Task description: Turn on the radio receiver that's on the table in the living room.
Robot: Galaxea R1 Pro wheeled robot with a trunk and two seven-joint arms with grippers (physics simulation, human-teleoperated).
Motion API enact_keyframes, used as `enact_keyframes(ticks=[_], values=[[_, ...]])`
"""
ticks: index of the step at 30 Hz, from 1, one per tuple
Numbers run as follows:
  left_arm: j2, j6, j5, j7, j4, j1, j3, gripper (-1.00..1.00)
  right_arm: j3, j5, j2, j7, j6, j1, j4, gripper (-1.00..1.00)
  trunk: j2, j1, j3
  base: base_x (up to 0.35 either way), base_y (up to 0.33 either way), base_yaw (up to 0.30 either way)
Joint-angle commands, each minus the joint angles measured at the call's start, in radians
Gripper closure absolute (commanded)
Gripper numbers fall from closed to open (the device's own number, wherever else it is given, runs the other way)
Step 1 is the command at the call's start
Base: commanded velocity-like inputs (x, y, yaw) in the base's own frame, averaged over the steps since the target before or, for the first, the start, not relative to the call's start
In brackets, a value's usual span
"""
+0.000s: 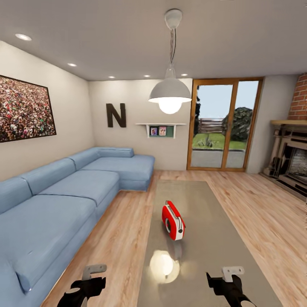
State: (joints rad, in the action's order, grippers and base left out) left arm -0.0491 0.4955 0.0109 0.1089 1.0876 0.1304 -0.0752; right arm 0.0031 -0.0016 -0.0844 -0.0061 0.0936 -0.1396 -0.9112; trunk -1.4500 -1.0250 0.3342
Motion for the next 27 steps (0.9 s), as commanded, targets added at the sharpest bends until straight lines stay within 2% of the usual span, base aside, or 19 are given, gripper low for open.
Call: enact_keyframes(ticks=[1, 15, 27], values=[[0.000, 0.000, 0.000, 0.000, 0.000, 0.000, 0.000, -1.00, 0.000, 0.000, 0.000, 0.000, 0.000, 0.000, 0.000, -1.00, 0.000, 0.000, 0.000, 0.000, 0.004, -0.150], [0.000, 0.000, 0.000, 0.000, 0.000, 0.000, 0.000, -1.00, 0.000, 0.000, 0.000, 0.000, 0.000, 0.000, 0.000, -1.00, 0.000, 0.000, -0.004, 0.000, 0.000, -0.249], [0.000, 0.000, 0.000, 0.000, 0.000, 0.000, 0.000, -1.00, 0.000, 0.000, 0.000, 0.000, 0.000, 0.000, 0.000, -1.00, 0.000, 0.000, -0.005, 0.028, 0.041, -0.031]])
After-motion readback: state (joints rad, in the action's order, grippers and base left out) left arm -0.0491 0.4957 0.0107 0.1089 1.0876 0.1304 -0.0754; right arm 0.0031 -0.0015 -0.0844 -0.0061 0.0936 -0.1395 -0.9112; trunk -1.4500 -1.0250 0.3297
